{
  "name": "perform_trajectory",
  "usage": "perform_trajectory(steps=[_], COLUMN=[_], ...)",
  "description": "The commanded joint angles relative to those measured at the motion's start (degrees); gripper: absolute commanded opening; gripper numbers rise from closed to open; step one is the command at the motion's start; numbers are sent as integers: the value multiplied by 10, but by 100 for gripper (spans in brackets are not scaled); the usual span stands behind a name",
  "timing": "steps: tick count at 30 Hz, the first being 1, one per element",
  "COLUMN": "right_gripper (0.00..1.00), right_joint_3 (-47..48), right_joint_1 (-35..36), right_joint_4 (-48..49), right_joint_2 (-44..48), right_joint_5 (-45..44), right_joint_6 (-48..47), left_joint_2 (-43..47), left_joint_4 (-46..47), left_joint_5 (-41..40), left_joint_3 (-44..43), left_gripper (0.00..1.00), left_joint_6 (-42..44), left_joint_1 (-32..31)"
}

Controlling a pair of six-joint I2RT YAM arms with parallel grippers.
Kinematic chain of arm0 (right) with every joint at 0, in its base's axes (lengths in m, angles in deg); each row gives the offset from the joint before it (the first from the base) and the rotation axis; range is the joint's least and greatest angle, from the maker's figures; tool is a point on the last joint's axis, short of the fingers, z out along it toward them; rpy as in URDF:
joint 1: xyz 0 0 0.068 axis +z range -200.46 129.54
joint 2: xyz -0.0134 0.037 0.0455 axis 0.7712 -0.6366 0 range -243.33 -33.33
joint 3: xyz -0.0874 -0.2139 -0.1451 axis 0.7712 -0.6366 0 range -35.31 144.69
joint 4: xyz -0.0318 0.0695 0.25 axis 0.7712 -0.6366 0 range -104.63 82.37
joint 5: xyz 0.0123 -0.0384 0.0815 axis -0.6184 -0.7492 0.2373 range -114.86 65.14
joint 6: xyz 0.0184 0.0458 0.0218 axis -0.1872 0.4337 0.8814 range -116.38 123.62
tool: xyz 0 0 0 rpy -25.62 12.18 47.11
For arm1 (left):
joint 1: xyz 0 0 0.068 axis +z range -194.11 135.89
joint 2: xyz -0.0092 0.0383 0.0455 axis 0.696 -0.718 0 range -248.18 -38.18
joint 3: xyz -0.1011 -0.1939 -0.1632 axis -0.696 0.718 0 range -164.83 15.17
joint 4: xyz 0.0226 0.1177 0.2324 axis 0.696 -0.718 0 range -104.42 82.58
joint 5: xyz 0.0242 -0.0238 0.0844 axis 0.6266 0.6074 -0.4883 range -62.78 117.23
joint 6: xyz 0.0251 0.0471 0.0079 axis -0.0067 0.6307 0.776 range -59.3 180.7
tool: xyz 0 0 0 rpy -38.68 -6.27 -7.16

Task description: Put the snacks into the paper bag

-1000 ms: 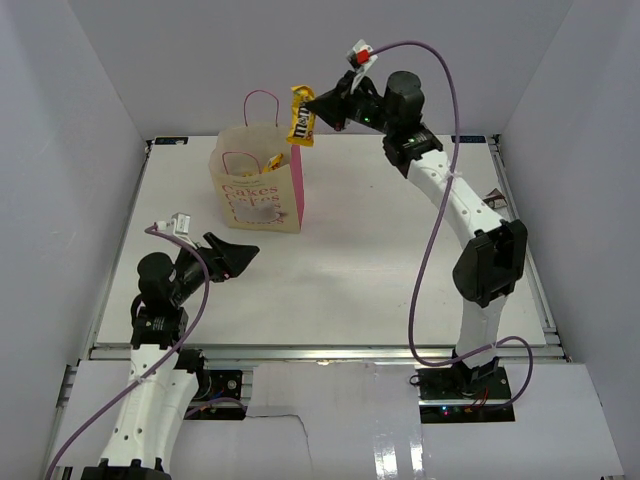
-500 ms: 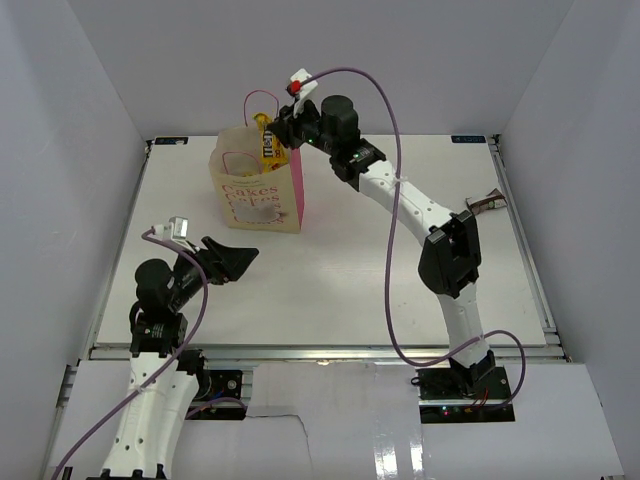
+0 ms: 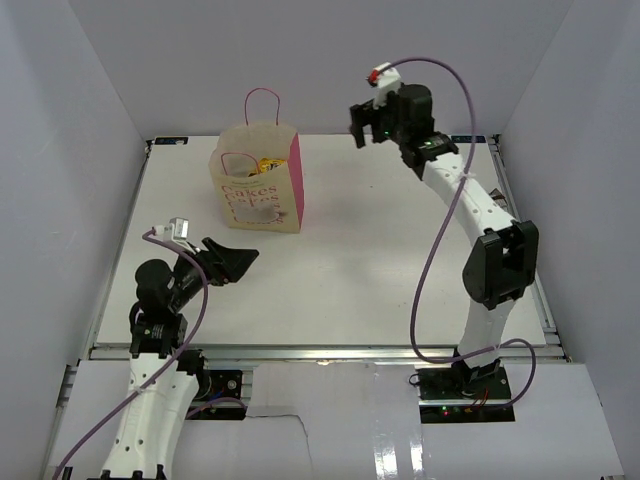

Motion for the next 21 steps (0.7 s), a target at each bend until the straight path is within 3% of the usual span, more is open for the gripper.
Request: perform_trajectory(steps=[1,4,6,9,16,21], right_gripper=[95,96,96,97,95,96], right_joint_3=[-67,-61,-61,-114,-89,-9], right_joint_1=[-96,-185,-250,-318,-338,-351], right_joint_4=[-134,-247,-317,-303,-274,-275], right_joint_2=[0,-42,-66,-49,-71,-149], right_joint_5=[-98,-186,-190,-179,-262,-256], right_joint_6=[-43,7,75,158,299,368], left_joint_2=[-21,-45,-62,-84,-129,-130], left_joint_4=[15,37,60,99,137,140], left_joint_5=[8,14,19,24,35,32], left_joint_3=[3,8,15,24,20,21], left_gripper=[98,98,98,98,98,98], left_joint_6=[10,6,-3,-13,-26,-37], left_joint_1=[-2,-2,-2,-2,-2,-2])
